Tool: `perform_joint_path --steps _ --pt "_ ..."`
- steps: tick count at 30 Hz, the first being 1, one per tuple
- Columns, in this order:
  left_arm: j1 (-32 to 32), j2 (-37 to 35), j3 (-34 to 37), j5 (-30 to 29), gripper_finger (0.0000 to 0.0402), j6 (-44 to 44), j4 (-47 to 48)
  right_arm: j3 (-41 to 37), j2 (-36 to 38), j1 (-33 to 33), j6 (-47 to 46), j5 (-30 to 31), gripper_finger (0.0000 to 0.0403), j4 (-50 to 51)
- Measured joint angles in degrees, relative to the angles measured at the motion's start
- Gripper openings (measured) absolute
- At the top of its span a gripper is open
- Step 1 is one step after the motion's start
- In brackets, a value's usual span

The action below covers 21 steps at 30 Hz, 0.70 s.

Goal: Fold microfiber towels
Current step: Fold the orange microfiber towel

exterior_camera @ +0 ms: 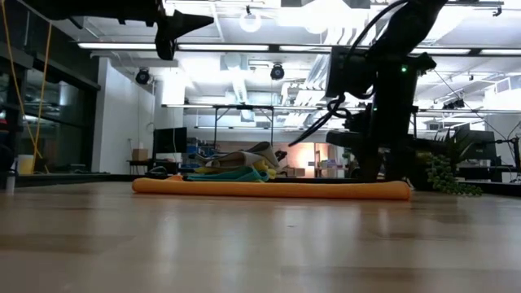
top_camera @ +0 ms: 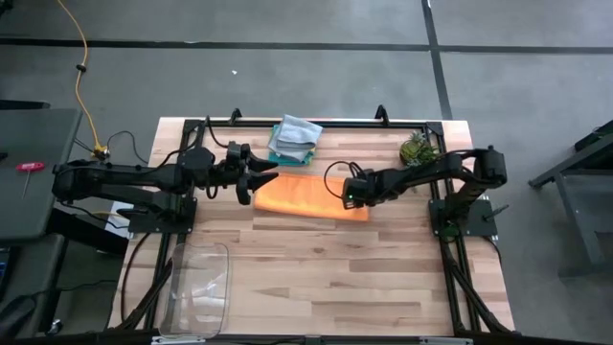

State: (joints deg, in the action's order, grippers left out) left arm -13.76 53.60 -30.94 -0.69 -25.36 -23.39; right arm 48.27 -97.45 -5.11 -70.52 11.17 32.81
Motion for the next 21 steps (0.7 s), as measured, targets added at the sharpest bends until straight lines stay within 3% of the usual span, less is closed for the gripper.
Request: perform_joint_path --steps 10,16,21 --pt "-0.5 0.0 0.0 0.0 0.0179 -1.0 0.0 0.0 0.4 0.2 6.0 0.5 0.0009 5.3" --pt "-0.5 0.0 0.0 0.0 0.0179 -1.0 0.0 -0.8 5.1 -0.1 10.5 2.2 0.0003 20.2" --pt "-0.5 0.0 0.0 0.0 0.0179 -3.0 0.0 -6.4 14.9 -0.5 12.0 4.5 0.0002 25.2"
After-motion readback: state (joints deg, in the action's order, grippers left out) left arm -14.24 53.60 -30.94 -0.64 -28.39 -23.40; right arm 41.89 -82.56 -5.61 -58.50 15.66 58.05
